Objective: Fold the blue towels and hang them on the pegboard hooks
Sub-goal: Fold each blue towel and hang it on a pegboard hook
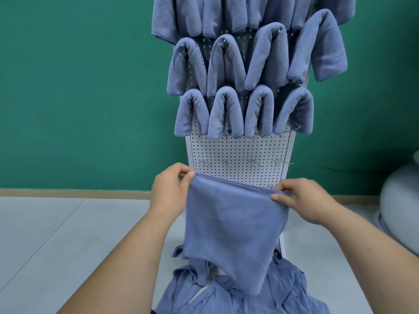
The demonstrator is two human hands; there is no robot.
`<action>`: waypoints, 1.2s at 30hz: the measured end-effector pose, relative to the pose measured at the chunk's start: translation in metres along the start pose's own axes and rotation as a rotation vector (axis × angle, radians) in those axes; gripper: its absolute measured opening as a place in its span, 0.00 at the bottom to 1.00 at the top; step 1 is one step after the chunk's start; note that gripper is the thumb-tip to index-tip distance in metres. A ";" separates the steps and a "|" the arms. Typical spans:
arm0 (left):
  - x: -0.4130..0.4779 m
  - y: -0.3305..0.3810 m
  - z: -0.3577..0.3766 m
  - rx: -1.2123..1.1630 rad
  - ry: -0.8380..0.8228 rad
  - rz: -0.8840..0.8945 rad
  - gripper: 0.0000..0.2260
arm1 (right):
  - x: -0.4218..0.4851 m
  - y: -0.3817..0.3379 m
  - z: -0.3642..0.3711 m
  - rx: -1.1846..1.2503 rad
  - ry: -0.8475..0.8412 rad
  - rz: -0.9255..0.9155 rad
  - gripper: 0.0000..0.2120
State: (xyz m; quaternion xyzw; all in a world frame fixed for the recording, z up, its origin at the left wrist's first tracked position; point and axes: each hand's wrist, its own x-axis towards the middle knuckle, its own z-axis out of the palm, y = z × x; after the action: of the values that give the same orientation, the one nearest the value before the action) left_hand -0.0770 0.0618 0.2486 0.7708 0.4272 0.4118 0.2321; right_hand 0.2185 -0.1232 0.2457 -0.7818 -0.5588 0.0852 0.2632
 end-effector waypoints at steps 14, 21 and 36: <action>0.001 -0.031 -0.018 0.143 0.082 -0.028 0.04 | 0.000 0.008 -0.006 -0.267 0.016 0.012 0.11; 0.001 -0.030 -0.015 0.245 -0.008 0.069 0.03 | -0.008 -0.004 -0.020 0.019 0.344 0.055 0.01; -0.007 -0.005 -0.001 -0.219 -0.009 -0.282 0.07 | -0.004 -0.010 -0.014 0.239 0.354 0.177 0.05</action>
State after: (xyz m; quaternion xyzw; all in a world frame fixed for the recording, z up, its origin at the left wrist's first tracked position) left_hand -0.0825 0.0583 0.2430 0.6752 0.4825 0.4159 0.3718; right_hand 0.2149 -0.1291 0.2614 -0.7939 -0.4192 0.0351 0.4392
